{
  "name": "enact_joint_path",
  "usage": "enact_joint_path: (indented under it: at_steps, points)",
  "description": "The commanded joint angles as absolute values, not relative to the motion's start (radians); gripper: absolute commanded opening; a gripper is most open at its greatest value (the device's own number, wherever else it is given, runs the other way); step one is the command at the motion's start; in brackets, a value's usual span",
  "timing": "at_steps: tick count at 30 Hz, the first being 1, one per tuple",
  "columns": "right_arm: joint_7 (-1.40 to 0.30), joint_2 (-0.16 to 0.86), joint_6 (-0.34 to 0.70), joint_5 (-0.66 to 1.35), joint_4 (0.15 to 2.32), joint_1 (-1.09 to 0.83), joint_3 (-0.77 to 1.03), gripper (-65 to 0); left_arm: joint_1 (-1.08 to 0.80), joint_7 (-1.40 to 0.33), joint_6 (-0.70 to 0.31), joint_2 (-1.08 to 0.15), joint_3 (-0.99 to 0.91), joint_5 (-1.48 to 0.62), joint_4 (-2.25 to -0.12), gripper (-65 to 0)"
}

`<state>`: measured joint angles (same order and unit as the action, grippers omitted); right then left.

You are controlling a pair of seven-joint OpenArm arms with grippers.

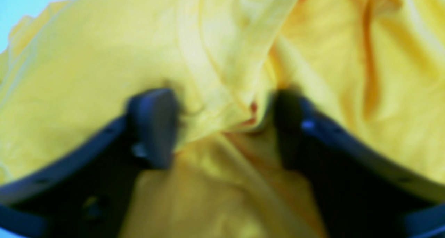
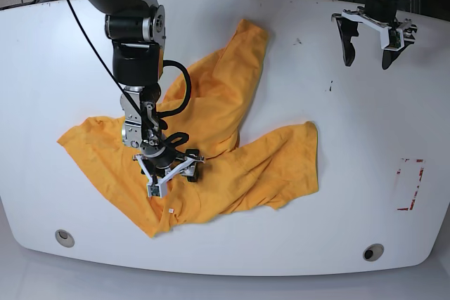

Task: Layout the t-shirt on the table in an organized manner, then fold the t-shirt properly
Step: 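Lower the right gripper onto the shirt's bunched middle and pinch fabric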

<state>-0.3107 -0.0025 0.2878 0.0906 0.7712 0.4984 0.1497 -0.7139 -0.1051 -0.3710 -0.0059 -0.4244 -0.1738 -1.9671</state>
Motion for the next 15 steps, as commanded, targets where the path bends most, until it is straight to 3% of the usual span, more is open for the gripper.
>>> enact_joint_path:
  at_steps: [1, 10, 15]
  points:
    - [-0.294, -0.005, 0.294, 0.099, 0.786, 0.527, 0.150, -38.8, -0.719, -0.077, -0.371, -0.010, -0.427, -0.182, -1.982, -16.4]
    - [-0.294, -0.007, 0.289, 0.099, 0.786, 0.527, 0.150, -60.4, -0.719, -0.077, -0.371, -0.010, -0.427, -0.182, -1.979, -16.4]
    - [-0.297, -0.007, 0.288, 0.099, 0.809, 0.519, 0.150, -65.0, -0.719, -0.077, -0.371, -0.010, -0.427, -0.180, -1.979, -16.4]
